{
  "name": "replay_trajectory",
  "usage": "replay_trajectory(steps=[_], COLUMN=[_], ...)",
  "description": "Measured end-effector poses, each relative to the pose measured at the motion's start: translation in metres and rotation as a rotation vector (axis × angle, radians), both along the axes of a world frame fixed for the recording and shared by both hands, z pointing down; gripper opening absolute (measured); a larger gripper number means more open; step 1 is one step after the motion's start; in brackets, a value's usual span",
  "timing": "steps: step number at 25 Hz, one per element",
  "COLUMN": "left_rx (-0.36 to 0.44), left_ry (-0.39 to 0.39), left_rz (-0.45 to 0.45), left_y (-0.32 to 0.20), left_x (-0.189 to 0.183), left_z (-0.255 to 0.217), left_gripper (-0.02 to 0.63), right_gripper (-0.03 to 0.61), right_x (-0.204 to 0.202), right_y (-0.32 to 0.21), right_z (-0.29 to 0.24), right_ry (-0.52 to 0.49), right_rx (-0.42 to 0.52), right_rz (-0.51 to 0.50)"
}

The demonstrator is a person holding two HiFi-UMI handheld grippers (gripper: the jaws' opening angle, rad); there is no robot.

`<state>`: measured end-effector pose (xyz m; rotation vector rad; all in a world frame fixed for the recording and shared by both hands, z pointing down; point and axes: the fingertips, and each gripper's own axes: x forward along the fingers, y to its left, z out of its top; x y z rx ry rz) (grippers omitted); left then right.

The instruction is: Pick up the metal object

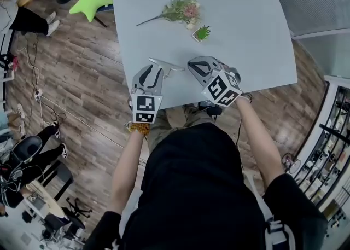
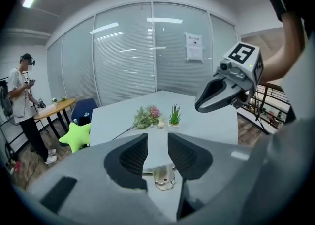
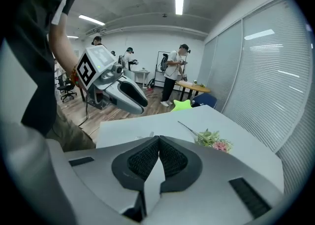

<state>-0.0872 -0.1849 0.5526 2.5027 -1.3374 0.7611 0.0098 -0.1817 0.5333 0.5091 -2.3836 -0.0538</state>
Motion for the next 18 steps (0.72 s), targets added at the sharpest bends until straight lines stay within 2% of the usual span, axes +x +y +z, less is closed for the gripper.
replay_trajectory(steps=[6,10,13,18], left_rx=[-0.115,-0.173,-0.214,-0.244], left_ry=[-0.043,-0.076,-0.106,-0.15], left_rz=[0.069,0.168,0.228,0.306], left_y=[0.002,0.011,0.019,0.024], left_x=[-0.001,-0.003,-0.003,-0.004], left_z=[0.037,0.056,0.072,0.093], left_gripper=[0.17,0.196,0.196,0.175], right_gripper=[0.0,0.002,0.002,0.009], right_x=[-0.015,-0.025,-0.029,-0.03], right_y=[0.007,0.016,0.023,0.027], right_z=[0.036,0.064,0.087,0.116], right_ry=[0.129,0.191,0.243,0.317], right_rx=[-0.045,-0.094,-0.122,-0.18], right_rz=[-0.129,-0.242,-0.307,-0.353])
